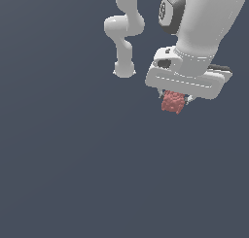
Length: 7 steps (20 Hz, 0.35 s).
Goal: Pick up the object and move it to a goal position.
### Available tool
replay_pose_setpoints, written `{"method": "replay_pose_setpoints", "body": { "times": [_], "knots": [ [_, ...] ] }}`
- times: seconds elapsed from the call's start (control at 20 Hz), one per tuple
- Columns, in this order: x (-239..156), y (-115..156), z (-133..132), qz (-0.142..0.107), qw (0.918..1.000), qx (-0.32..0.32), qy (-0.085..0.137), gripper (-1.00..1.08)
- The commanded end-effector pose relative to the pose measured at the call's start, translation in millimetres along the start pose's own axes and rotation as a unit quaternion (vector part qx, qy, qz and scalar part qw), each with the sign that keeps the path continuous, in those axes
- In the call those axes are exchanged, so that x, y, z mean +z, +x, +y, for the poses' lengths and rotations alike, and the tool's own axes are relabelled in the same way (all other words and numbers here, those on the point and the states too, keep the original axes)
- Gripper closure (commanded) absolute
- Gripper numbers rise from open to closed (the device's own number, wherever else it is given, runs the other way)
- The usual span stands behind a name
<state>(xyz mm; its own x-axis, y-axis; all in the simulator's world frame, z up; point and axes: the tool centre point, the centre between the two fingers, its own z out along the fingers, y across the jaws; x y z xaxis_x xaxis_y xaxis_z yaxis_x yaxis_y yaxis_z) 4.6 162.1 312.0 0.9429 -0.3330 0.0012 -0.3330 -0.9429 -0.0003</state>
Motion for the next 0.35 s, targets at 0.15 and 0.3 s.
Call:
{"method": "replay_pose_setpoints", "body": {
  "times": [0.15, 0.3],
  "knots": [
    [-12.2, 0.7, -7.0, -0.001, 1.0, 0.0, 0.0, 1.08],
    [-12.8, 1.2, -7.6, -0.001, 1.0, 0.0, 0.0, 1.08]
  ]
}}
